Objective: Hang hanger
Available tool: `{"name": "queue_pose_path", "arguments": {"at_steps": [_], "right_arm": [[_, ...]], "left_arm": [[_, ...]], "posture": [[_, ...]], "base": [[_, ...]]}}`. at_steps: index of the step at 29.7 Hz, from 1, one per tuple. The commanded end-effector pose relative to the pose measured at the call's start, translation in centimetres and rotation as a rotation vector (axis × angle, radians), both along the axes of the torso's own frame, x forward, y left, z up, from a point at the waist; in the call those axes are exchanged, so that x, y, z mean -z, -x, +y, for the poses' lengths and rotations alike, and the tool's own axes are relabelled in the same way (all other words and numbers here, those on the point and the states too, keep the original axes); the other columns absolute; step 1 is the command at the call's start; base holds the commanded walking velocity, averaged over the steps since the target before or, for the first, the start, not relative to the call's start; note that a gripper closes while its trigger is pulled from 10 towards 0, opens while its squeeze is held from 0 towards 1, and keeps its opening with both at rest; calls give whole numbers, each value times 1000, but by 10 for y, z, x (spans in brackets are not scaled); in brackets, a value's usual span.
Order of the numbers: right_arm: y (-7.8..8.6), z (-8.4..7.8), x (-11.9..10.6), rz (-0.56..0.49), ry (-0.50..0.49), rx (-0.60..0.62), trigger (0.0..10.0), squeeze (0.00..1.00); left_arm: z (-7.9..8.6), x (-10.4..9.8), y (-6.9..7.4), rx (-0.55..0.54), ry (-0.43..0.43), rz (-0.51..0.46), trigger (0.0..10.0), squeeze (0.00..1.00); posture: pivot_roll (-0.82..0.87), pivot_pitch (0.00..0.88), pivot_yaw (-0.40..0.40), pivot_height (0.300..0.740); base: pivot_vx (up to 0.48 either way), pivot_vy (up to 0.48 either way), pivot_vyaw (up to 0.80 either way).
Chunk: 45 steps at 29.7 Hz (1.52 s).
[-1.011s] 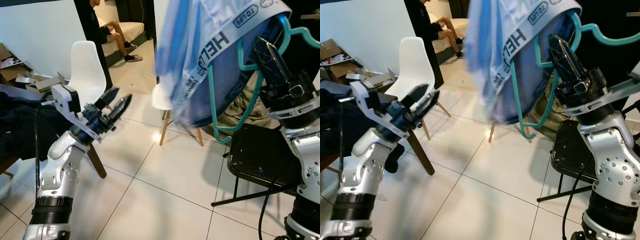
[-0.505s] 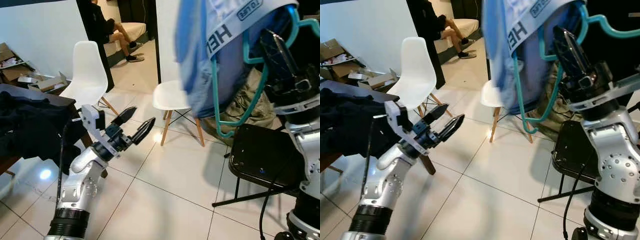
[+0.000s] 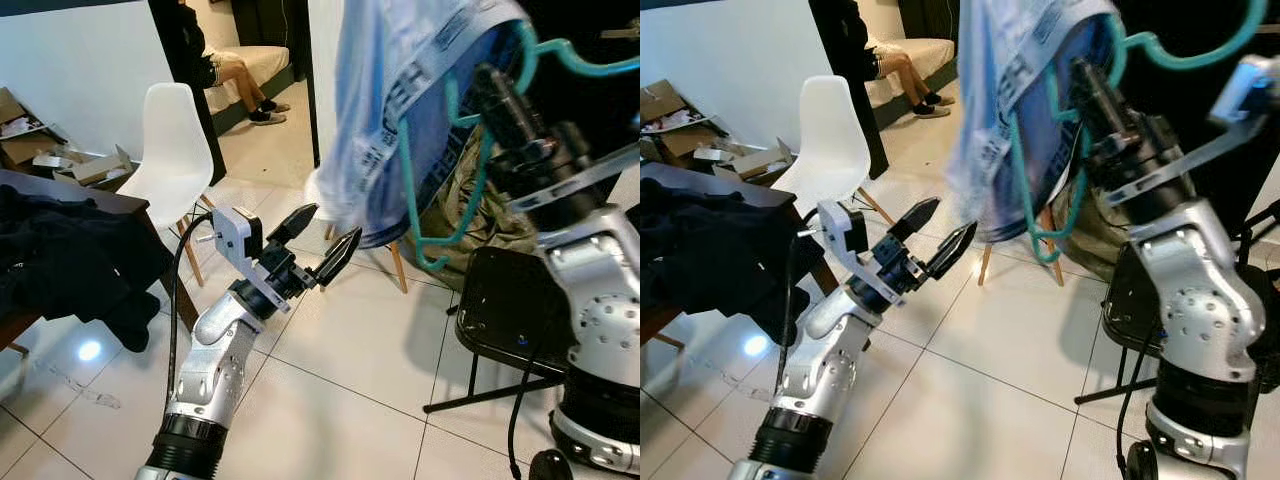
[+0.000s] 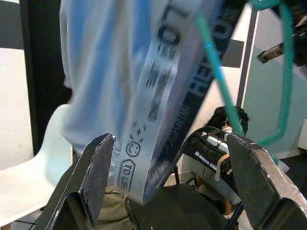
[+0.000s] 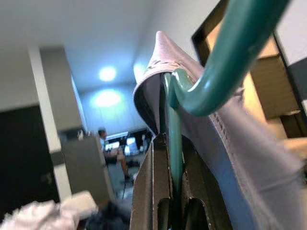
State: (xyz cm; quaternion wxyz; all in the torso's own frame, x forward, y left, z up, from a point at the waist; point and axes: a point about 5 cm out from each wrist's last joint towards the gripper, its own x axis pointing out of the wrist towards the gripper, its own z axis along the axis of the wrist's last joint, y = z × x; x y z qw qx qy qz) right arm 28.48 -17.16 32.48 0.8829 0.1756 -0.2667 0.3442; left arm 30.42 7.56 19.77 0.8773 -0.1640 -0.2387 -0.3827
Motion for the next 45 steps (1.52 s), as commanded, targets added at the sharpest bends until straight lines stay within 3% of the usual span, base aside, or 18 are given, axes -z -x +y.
{"name": "queue_pose_path", "arguments": {"at_steps": [1, 5, 9, 10, 12, 14, 15, 18, 19, 22, 23, 25, 26, 27, 28, 32, 41, 45], "right_arm": [[-1, 8, 7, 9, 57, -8, 10000, 0], [-4, 8, 26, 42, 203, 27, 10000, 0], [-1, 1, 40, 53, 314, 36, 10000, 0], [0, -2, 46, 59, 380, 37, 10000, 0], [0, -2, 46, 59, 380, 37, 10000, 0], [0, -4, 52, 65, 435, 36, 10000, 0], [2, -4, 62, 72, 526, 17, 10000, 0], [4, -2, 66, 68, 557, -4, 10000, 0], [8, 3, 69, 63, 581, -42, 10000, 0], [12, 8, 72, 51, 610, -88, 10000, 0], [16, 15, 75, 41, 635, -137, 10000, 0], [16, 15, 75, 41, 635, -137, 10000, 0], [19, 20, 78, 30, 662, -182, 10000, 0], [19, 20, 78, 30, 662, -182, 10000, 0], [26, 29, 82, 12, 703, -258, 10000, 0], [31, 33, 82, -1, 720, -302, 10000, 0], [36, 35, 82, -14, 727, -334, 10000, 0], [41, 39, 81, -38, 724, -372, 10000, 0]], "left_arm": [[1, 0, 2, -5, -4, -3, 10000, 0], [11, -19, 3, 27, -4, -59, 10000, 0], [35, -54, 6, 79, -51, -181, 10000, 0], [52, -76, 10, 116, -114, -262, 10000, 0], [52, -76, 10, 116, -114, -262, 10000, 0], [65, -94, 16, 151, -184, -328, 10000, 0], [87, -126, 24, 191, -336, -434, 10000, 0], [94, -136, 27, 197, -401, -467, 10000, 0], [98, -144, 29, 230, -484, -493, 10000, 0], [101, -148, 31, 278, -587, -502, 10000, 0], [104, -152, 31, 315, -695, -509, 10000, 0], [104, -152, 31, 315, -695, -509, 10000, 0], [106, -156, 30, 346, -795, -513, 10000, 0], [106, -156, 30, 346, -795, -513, 10000, 0], [107, -162, 24, 392, -975, -512, 10000, 0], [109, -161, 19, 419, -1096, -495, 10000, 0], [109, -157, 15, 462, -1187, -469, 10000, 0], [108, -135, 6, 547, -1316, -390, 10000, 0]], "posture": [[-54, 8, 71, 740], [-48, 11, 68, 740], [-35, 12, 65, 740], [-27, 12, 66, 740], [-27, 12, 66, 740], [-24, 11, 68, 740], [-12, 9, 71, 740], [-5, 8, 76, 740], [-4, 4, 76, 740], [-4, 2, 78, 740], [-6, 0, 83, 740], [-6, 0, 83, 740], [-5, 0, 89, 740], [-5, 0, 89, 740], [-6, 0, 97, 740], [-7, 0, 101, 740], [-14, 0, 109, 740], [-24, 0, 120, 740]], "base": [[0, 0, 0], [0, 0, 0], [0, 0, 0], [0, 0, 0], [0, 0, 0], [0, 0, 0], [0, 0, 0], [0, 0, 0], [0, 0, 0], [0, 0, 0], [0, 0, 0], [0, 0, 0], [0, 0, 0], [0, 0, 0], [0, 0, 0], [0, 0, 0], [0, 0, 0], [0, 0, 0]]}}
